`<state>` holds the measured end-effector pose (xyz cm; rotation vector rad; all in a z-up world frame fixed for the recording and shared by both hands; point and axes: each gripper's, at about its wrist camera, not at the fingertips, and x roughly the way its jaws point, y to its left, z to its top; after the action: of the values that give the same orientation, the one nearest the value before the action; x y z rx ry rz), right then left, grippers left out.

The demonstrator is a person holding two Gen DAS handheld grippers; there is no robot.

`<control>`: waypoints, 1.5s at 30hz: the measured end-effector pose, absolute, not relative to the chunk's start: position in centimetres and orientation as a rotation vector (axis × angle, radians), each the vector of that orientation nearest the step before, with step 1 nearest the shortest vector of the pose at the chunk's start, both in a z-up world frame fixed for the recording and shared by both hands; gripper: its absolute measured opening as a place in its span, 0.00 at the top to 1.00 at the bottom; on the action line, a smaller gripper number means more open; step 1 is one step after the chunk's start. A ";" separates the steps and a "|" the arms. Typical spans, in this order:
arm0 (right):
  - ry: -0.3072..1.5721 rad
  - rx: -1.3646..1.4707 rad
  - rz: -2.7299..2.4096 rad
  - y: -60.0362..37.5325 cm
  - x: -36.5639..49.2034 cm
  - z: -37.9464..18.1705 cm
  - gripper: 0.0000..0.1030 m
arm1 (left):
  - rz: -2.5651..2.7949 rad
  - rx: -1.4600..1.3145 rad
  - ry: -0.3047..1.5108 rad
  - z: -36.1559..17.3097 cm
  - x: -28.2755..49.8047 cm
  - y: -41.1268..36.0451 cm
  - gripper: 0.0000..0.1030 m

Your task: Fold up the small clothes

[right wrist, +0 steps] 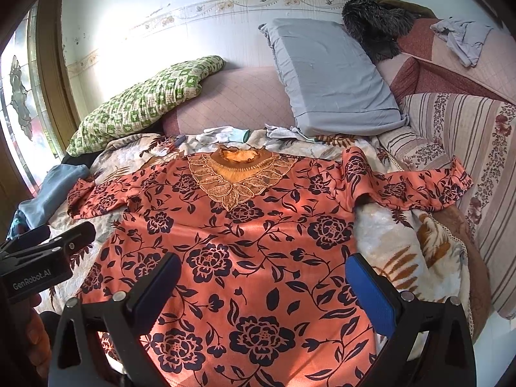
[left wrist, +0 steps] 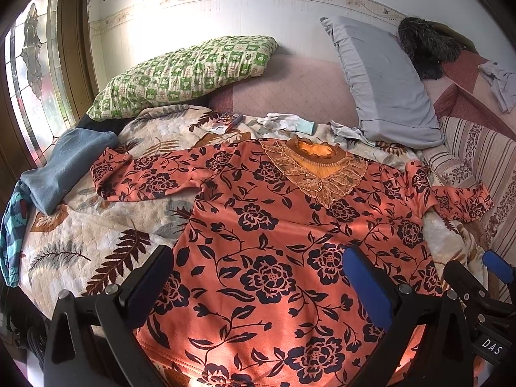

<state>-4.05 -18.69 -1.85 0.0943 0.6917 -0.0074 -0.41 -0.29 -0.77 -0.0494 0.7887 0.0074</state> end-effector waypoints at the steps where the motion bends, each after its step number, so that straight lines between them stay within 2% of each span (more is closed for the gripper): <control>1: 0.692 0.094 -0.008 -18.7 -4.1 -1.8 0.00 | 0.009 -0.048 0.790 -0.7 -0.4 -0.3 0.00; 45: 0.669 0.076 0.002 -18.3 -4.1 -0.9 0.00 | 0.008 -0.052 0.789 -0.7 -0.5 0.0 0.00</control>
<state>-4.10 -18.28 -0.88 0.0764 0.6689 0.0021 -0.49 -0.04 -0.66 -0.0515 0.7890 0.0080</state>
